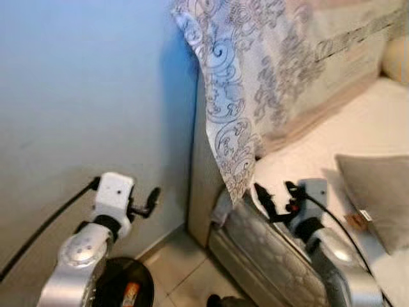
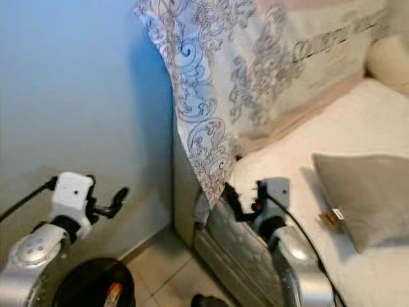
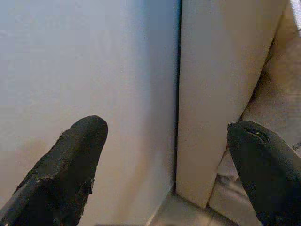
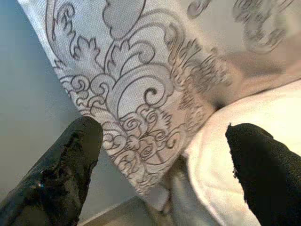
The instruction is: Clean up the room
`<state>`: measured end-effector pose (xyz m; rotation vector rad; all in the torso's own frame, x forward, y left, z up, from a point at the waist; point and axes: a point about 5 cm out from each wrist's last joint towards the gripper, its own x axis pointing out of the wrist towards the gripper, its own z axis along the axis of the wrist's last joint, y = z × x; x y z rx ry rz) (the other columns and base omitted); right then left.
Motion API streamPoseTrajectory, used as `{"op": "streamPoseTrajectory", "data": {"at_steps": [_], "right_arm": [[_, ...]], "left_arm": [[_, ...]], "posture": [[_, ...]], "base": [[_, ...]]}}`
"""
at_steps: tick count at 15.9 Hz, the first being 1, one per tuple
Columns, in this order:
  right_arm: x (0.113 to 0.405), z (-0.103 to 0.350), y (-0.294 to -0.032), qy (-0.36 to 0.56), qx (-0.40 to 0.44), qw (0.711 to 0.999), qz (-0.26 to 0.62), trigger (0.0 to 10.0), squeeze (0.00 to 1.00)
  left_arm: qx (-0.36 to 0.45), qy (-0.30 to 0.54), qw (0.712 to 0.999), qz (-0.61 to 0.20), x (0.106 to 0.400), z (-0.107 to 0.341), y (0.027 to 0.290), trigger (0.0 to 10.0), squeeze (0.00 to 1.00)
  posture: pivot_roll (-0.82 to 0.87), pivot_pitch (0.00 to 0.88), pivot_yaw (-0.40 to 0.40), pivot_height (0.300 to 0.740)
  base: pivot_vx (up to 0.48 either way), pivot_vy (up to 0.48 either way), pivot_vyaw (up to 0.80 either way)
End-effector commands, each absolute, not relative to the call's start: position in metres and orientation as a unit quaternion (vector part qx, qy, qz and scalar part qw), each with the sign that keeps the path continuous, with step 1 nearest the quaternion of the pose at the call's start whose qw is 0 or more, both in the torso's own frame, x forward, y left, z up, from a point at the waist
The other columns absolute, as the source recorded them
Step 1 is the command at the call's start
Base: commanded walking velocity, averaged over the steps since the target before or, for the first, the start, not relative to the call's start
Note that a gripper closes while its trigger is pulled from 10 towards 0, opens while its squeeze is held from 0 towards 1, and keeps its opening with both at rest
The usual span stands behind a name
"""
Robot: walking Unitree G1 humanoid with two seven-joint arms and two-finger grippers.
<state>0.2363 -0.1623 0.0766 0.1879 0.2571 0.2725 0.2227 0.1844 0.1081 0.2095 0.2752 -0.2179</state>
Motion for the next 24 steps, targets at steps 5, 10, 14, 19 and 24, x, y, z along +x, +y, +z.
{"op": "streamPoseTrajectory", "data": {"at_steps": [5, 10, 14, 19, 24], "right_arm": [[0.237, 0.078, -0.158, 0.118, 0.102, 0.978, 0.140, 10.0, 1.00], [0.239, 0.079, -0.162, 0.115, 0.098, 0.981, 0.122, 10.0, 1.00], [0.241, 0.080, -0.163, 0.110, 0.097, 0.983, 0.114, 10.0, 1.00], [0.246, 0.079, -0.170, 0.115, 0.071, 0.987, 0.082, 10.0, 0.00], [0.249, 0.078, -0.173, 0.114, 0.072, 0.989, 0.064, 10.0, 0.00]], "left_arm": [[0.107, 0.134, 0.980, -0.099, 0.223, 0.107, 0.189, 10.0, 0.00], [0.101, 0.125, 0.983, -0.091, 0.224, 0.107, 0.188, 10.0, 0.00], [0.099, 0.114, 0.986, -0.077, 0.228, 0.112, 0.191, 10.0, 0.00], [0.095, 0.097, 0.988, -0.081, 0.231, 0.118, 0.189, 10.0, 0.00], [0.090, 0.093, 0.988, -0.089, 0.231, 0.119, 0.187, 10.0, 0.00]], "posture": [[0.04, 0.000, -0.040, 0.740], [0.04, 0.000, -0.037, 0.740], [0.04, 0.000, -0.039, 0.740], [0.04, 0.000, -0.039, 0.740], [0.04, 0.000, -0.039, 0.740]], "base": [[0.000, 0.000, -0.74], [0.000, 0.000, -0.74], [0.000, 0.000, -0.74], [0.058, 0.000, -0.27], [0.308, 0.000, -0.16]]}}
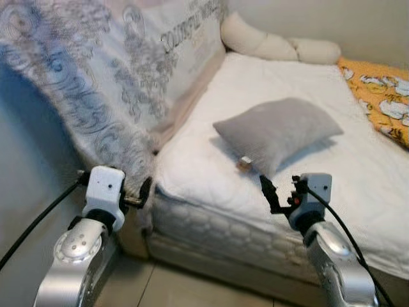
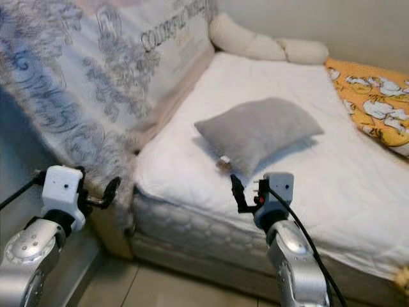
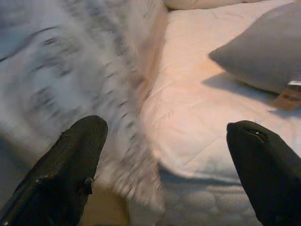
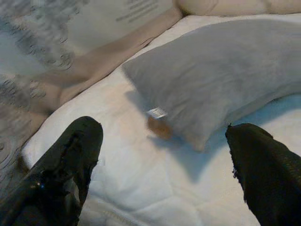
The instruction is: Clean up the room
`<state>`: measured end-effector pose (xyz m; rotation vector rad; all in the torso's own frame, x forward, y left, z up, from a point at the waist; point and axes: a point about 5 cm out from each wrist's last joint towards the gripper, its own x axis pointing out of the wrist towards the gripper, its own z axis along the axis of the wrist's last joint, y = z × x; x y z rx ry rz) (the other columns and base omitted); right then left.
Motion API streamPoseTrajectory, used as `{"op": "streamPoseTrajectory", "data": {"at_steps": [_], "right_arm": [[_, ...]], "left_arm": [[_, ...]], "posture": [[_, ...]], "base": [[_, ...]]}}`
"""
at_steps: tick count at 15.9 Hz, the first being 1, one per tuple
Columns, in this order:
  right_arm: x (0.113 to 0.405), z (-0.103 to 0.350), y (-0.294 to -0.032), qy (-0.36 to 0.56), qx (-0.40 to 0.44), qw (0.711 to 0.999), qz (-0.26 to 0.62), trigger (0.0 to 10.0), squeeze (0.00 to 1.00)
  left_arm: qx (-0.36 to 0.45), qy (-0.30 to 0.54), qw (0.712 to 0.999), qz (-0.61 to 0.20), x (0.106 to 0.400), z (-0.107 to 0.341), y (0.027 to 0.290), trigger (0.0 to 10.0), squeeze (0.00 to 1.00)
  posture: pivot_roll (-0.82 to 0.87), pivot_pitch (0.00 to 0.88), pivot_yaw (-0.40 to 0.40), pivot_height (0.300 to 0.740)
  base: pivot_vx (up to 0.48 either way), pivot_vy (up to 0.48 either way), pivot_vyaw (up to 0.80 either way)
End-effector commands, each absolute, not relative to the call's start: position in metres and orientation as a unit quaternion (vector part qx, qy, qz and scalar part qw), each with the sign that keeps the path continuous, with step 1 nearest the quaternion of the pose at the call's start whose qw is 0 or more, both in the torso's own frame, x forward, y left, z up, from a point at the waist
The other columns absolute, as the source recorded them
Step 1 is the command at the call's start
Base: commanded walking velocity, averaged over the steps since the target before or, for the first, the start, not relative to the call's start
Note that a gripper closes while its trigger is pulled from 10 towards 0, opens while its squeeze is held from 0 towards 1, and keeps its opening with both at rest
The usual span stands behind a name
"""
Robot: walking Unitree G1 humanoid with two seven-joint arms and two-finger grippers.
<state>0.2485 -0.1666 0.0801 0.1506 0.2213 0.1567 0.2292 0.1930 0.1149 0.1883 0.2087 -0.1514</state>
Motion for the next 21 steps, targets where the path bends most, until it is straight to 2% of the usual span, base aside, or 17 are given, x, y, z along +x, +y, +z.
{"op": "streamPoseTrajectory", "data": {"at_steps": [1, 3, 21], "right_arm": [[0.2490, 0.0788, -0.1736, 0.112, 0.069, 0.989, 0.063, 10.0, 0.00], [0.2495, 0.0794, -0.1736, 0.111, 0.067, 0.990, 0.063, 10.0, 0.00], [0.2516, 0.0777, -0.1695, 0.104, 0.048, 0.991, 0.068, 10.0, 0.00]], "left_arm": [[0.090, 0.093, 0.987, -0.091, 0.2307, 0.1193, 0.1862, 10.0, 0.00], [0.091, 0.094, 0.987, -0.090, 0.2309, 0.1193, 0.1862, 10.0, 0.00], [0.102, 0.091, 0.987, -0.084, 0.2318, 0.1222, 0.1900, 10.0, 0.00]], "posture": [[0.04, 0.000, -0.040, 0.740], [0.04, 0.000, -0.040, 0.740], [0.04, 0.000, -0.034, 0.740]], "base": [[0.311, 0.000, -0.79], [0.317, 0.000, -0.74], [0.310, 0.000, 0.00]]}}
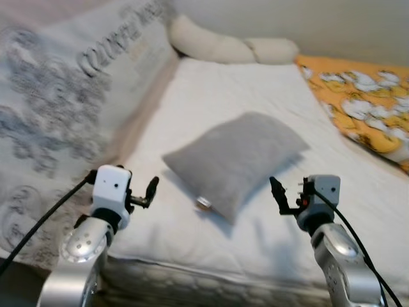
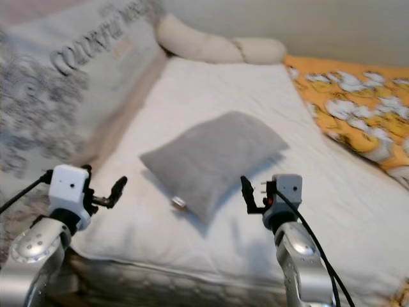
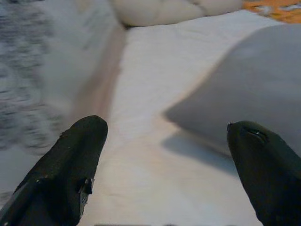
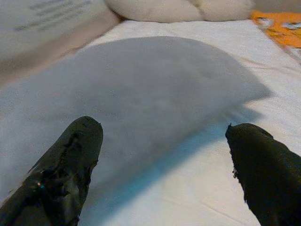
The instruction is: Clean up the room
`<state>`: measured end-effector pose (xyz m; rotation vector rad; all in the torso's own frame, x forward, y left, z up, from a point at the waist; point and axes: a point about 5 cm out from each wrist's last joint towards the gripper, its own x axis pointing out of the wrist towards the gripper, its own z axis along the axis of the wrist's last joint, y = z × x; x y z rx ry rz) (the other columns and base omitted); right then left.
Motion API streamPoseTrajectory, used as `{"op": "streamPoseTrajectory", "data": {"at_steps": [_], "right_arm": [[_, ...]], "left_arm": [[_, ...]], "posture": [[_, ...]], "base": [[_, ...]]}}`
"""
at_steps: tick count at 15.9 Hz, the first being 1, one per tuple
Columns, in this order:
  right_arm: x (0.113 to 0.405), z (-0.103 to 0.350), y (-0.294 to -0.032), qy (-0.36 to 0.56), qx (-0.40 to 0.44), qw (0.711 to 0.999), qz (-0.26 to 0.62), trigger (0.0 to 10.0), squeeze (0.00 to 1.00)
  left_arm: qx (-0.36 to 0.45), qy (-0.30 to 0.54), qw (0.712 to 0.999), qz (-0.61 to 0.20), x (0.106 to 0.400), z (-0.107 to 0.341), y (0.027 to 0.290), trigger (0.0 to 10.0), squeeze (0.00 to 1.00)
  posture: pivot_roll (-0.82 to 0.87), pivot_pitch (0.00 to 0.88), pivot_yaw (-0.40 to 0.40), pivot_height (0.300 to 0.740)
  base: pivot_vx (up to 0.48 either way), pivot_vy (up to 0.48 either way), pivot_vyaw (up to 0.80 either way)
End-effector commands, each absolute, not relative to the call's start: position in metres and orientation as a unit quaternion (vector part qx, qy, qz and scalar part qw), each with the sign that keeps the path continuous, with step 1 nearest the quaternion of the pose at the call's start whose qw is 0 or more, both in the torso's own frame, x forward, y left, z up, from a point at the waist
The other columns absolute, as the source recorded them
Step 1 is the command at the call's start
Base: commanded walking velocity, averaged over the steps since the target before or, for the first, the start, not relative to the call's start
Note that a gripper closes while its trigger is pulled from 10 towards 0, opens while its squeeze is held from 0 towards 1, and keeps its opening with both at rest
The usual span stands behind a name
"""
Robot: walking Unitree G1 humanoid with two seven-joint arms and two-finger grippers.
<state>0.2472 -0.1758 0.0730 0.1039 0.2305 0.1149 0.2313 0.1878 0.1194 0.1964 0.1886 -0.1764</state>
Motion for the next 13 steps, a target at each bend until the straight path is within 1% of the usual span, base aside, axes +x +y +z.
{"op": "streamPoseTrajectory", "data": {"at_steps": [1, 2, 8, 11, 12, 13], "right_arm": [[0.252, 0.077, -0.169, 0.104, 0.048, 0.991, 0.067, 10.0, 0.00], [0.252, 0.077, -0.169, 0.104, 0.048, 0.991, 0.067, 10.0, 0.00], [0.251, 0.077, -0.173, 0.105, 0.051, 0.991, 0.058, 10.0, 0.00], [0.250, 0.076, -0.177, 0.106, 0.072, 0.991, 0.045, 10.0, 0.00], [0.249, 0.076, -0.181, 0.110, 0.089, 0.989, 0.034, 10.0, 0.98], [0.249, 0.076, -0.182, 0.111, 0.094, 0.989, 0.031, 10.0, 0.98]], "left_arm": [[0.103, 0.091, 0.987, -0.084, 0.232, 0.122, 0.190, 10.0, 0.00], [0.104, 0.092, 0.987, -0.084, 0.232, 0.122, 0.190, 10.0, 0.00], [0.111, 0.096, 0.985, -0.094, 0.229, 0.121, 0.188, 10.0, 0.00], [0.115, 0.099, 0.982, -0.110, 0.229, 0.120, 0.187, 10.0, 0.00], [0.124, 0.106, 0.978, -0.128, 0.230, 0.119, 0.186, 10.0, 0.00], [0.127, 0.108, 0.977, -0.133, 0.231, 0.118, 0.186, 10.0, 0.00]], "posture": [[0.04, 0.000, -0.034, 0.740], [0.04, 0.000, -0.033, 0.740], [0.04, 0.000, -0.026, 0.740], [0.03, 0.000, -0.007, 0.740], [0.04, 0.000, -0.010, 0.740], [0.04, 0.000, -0.010, 0.740]], "base": [[0.307, 0.000, 0.00], [0.262, 0.000, 0.00], [0.000, 0.000, 0.00], [0.000, 0.000, 0.00], [0.000, 0.000, 0.00], [0.000, 0.000, 0.00]]}}
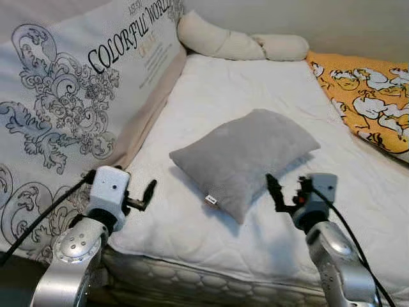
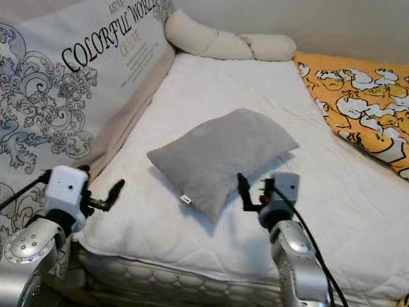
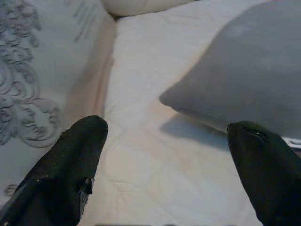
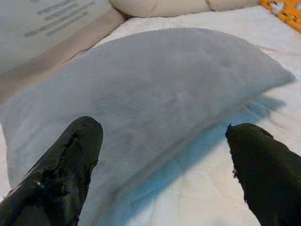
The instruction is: Clean up the room
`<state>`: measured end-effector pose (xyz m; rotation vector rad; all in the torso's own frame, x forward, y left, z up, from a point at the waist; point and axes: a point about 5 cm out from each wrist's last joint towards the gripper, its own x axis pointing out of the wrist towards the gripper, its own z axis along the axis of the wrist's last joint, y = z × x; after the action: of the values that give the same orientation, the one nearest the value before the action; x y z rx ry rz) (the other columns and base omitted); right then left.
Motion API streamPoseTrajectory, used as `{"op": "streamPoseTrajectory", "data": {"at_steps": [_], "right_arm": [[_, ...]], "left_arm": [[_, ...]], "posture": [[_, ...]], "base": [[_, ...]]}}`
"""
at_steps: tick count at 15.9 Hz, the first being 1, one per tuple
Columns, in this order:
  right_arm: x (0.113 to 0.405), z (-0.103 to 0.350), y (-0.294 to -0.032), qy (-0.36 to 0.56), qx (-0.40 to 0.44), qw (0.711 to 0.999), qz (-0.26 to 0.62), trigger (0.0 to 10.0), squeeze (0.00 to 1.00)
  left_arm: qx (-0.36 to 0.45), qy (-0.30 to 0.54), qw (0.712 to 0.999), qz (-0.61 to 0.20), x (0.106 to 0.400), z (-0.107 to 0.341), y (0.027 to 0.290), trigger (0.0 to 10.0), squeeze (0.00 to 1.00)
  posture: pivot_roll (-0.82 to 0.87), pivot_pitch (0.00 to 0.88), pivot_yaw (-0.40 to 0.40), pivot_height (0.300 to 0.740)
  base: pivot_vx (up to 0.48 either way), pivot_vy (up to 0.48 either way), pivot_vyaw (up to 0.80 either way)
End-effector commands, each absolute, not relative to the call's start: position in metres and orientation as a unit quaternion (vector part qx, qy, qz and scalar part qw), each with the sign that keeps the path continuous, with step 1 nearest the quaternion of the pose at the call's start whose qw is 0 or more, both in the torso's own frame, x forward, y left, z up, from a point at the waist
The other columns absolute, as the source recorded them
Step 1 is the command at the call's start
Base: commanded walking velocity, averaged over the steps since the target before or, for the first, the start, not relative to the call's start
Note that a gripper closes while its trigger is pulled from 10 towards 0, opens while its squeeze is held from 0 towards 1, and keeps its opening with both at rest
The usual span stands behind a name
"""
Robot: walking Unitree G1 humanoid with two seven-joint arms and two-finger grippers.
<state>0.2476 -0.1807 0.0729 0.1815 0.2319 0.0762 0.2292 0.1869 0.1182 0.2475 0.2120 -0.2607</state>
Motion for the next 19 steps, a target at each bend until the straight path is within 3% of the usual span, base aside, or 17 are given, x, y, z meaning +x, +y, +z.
{"op": "streamPoseTrajectory", "data": {"at_steps": [1, 4, 6, 9, 13, 14, 15, 16, 19], "right_arm": [[0.247, 0.077, -0.184, 0.112, 0.099, 0.988, 0.033, 10.0, 1.00], [0.243, 0.067, -0.196, 0.146, 0.128, 0.981, -0.013, 10.0, 1.00], [0.260, 0.056, -0.198, 0.192, 0.141, 0.971, -0.021, 10.0, 1.00], [0.294, 0.053, -0.192, 0.212, 0.223, 0.951, -0.023, 10.0, 1.00], [0.326, 0.050, -0.188, 0.230, 0.290, 0.929, -0.016, 10.0, 1.00], [0.328, 0.045, -0.183, 0.250, 0.307, 0.918, -0.017, 10.0, 0.88], [0.330, 0.042, -0.179, 0.259, 0.321, 0.911, -0.014, 10.0, 0.56], [0.334, 0.040, -0.171, 0.273, 0.347, 0.897, -0.024, 10.0, 0.00], [0.342, 0.043, -0.150, 0.276, 0.405, 0.871, -0.034, 10.0, 0.00]], "left_arm": [[0.128, 0.110, 0.976, -0.140, 0.231, 0.118, 0.186, 10.0, 0.00], [0.132, 0.114, 0.970, -0.171, 0.231, 0.118, 0.187, 10.0, 0.00], [0.140, 0.118, 0.958, -0.222, 0.235, 0.118, 0.181, 10.0, 0.00], [0.152, 0.133, 0.933, -0.296, 0.237, 0.117, 0.171, 10.0, 0.00], [0.167, 0.141, 0.914, -0.342, 0.234, 0.121, 0.164, 10.0, 0.00], [0.165, 0.142, 0.912, -0.347, 0.233, 0.123, 0.164, 10.0, 0.00], [0.167, 0.144, 0.910, -0.352, 0.233, 0.124, 0.163, 10.0, 0.00], [0.173, 0.147, 0.904, -0.363, 0.233, 0.126, 0.163, 10.0, 0.00], [0.179, 0.149, 0.898, -0.374, 0.231, 0.133, 0.167, 10.0, 0.00]], "posture": [[0.06, 0.000, -0.016, 0.740], [0.04, 0.000, -0.001, 0.740], [0.03, 0.000, 0.003, 0.740], [0.04, 0.000, -0.016, 0.740], [0.05, 0.000, -0.031, 0.740], [0.06, 0.000, -0.033, 0.740], [0.06, 0.000, -0.033, 0.740], [0.08, 0.000, -0.036, 0.740], [0.12, 0.000, -0.041, 0.740]], "base": [[0.000, 0.000, 0.00], [0.000, 0.000, 0.00], [0.000, 0.000, 0.00], [0.000, 0.000, 0.00], [0.000, 0.000, 0.00], [0.000, 0.000, 0.00], [0.000, 0.000, 0.00], [0.000, 0.000, 0.00], [0.000, 0.000, 0.00]]}}
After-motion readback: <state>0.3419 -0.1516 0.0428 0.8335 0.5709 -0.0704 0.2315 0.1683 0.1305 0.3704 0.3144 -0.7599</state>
